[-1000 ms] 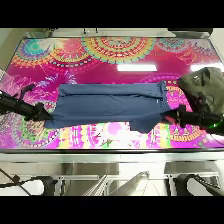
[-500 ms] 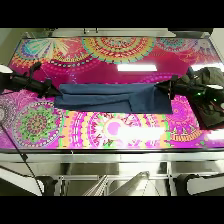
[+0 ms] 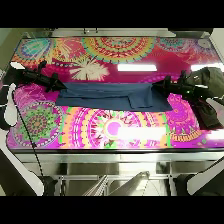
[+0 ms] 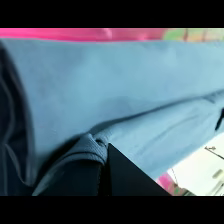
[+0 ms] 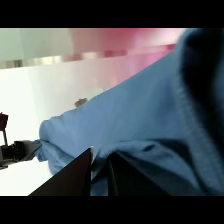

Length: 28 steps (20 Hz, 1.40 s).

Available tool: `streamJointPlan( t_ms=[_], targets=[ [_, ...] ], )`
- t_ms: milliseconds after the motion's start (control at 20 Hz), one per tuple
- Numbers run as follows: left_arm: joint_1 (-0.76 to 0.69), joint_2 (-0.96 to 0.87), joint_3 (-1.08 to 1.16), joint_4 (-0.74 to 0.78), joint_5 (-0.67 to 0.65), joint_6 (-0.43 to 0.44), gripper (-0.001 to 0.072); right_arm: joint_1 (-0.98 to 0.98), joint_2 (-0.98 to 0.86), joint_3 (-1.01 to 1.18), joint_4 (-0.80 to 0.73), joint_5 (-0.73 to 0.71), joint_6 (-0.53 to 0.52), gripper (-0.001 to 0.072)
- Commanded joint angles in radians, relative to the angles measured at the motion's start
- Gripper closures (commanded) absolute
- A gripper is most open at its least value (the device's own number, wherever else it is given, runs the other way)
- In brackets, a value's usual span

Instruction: Fold the shirts.

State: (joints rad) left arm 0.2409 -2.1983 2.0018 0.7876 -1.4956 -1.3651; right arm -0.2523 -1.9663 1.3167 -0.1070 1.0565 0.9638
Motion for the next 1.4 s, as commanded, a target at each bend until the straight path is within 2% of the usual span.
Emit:
streamJointPlan(
  t_ms=[0, 50, 150, 300, 350, 400, 450, 500, 550, 600, 700, 750, 850, 900, 950, 1000, 1050, 1100, 1350],
  targets=[
    [0.005, -0.040, 0.041, 0.003, 0.034, -0.024, 0.0691, -0.007, -0.023, 0.012, 0.003, -0.039, -0.026, 0.0575],
    [0.009, -0.038, 0.041, 0.002, 0.031, -0.024, 0.0691, -0.010, -0.023, 0.012, 0.003, -0.039, -0.027, 0.0564],
    [0.014, -0.038, 0.041, -0.005, 0.014, -0.024, 0.0689, -0.021, -0.021, 0.012, 0.003, -0.027, -0.052, 0.0425],
    [0.021, -0.035, 0.041, -0.004, -0.040, -0.023, 0.0677, -0.039, -0.012, 0.012, 0.003, 0.023, -0.070, 0.0424],
    [0.024, -0.029, 0.041, -0.003, -0.060, -0.023, 0.0451, -0.047, -0.003, 0.012, 0.002, 0.049, -0.086, 0.0424],
    [0.031, -0.015, 0.041, -0.004, -0.074, -0.020, 0.0317, -0.058, 0.011, 0.012, 0.003, 0.076, -0.106, 0.0424],
    [0.037, 0.005, 0.041, -0.004, -0.082, -0.008, 0.0217, -0.068, 0.026, 0.013, -0.002, 0.095, -0.120, 0.0424],
    [0.042, 0.030, 0.041, -0.004, -0.087, 0.002, 0.0025, -0.081, 0.047, 0.012, -0.006, 0.111, -0.131, 0.0423],
    [0.049, 0.055, 0.041, -0.003, -0.093, 0.003, -0.0013, -0.094, 0.066, 0.013, -0.015, 0.115, -0.131, 0.0393],
    [0.061, 0.084, 0.041, -0.002, -0.095, 0.005, -0.0013, -0.109, 0.089, 0.013, -0.045, 0.111, -0.150, 0.0262],
    [0.093, 0.134, 0.041, -0.002, -0.081, 0.005, -0.0013, -0.137, 0.126, 0.013, -0.147, 0.090, -0.176, 0.0069],
    [0.107, 0.158, 0.041, -0.003, -0.069, 0.005, -0.0013, -0.147, 0.134, 0.013, -0.209, 0.069, -0.175, 0.0004],
    [0.125, 0.201, 0.041, -0.003, -0.055, 0.004, -0.0013, -0.153, 0.127, 0.012, -0.311, 0.046, -0.167, 0.0004],
    [0.125, 0.220, 0.041, -0.003, -0.053, 0.005, 0.0037, -0.150, 0.118, 0.012, -0.341, 0.039, -0.163, 0.0004],
    [0.125, 0.235, 0.041, -0.003, -0.053, 0.005, 0.0197, -0.149, 0.101, 0.012, -0.346, 0.040, -0.162, 0.0004],
    [0.124, 0.245, 0.041, -0.003, -0.055, 0.006, 0.0404, -0.148, 0.084, 0.012, -0.346, 0.043, -0.145, 0.0004],
    [0.115, 0.253, 0.040, -0.003, -0.058, 0.008, 0.0643, -0.148, 0.066, 0.012, -0.347, 0.047, -0.145, 0.0004],
    [0.106, 0.258, 0.040, -0.003, -0.058, 0.019, 0.0695, -0.148, 0.051, 0.012, -0.351, 0.048, -0.144, 0.0003],
    [0.024, 0.260, 0.040, -0.003, -0.056, 0.047, 0.0689, -0.142, 0.032, 0.012, -0.365, 0.071, -0.126, 0.0004]
  ],
)
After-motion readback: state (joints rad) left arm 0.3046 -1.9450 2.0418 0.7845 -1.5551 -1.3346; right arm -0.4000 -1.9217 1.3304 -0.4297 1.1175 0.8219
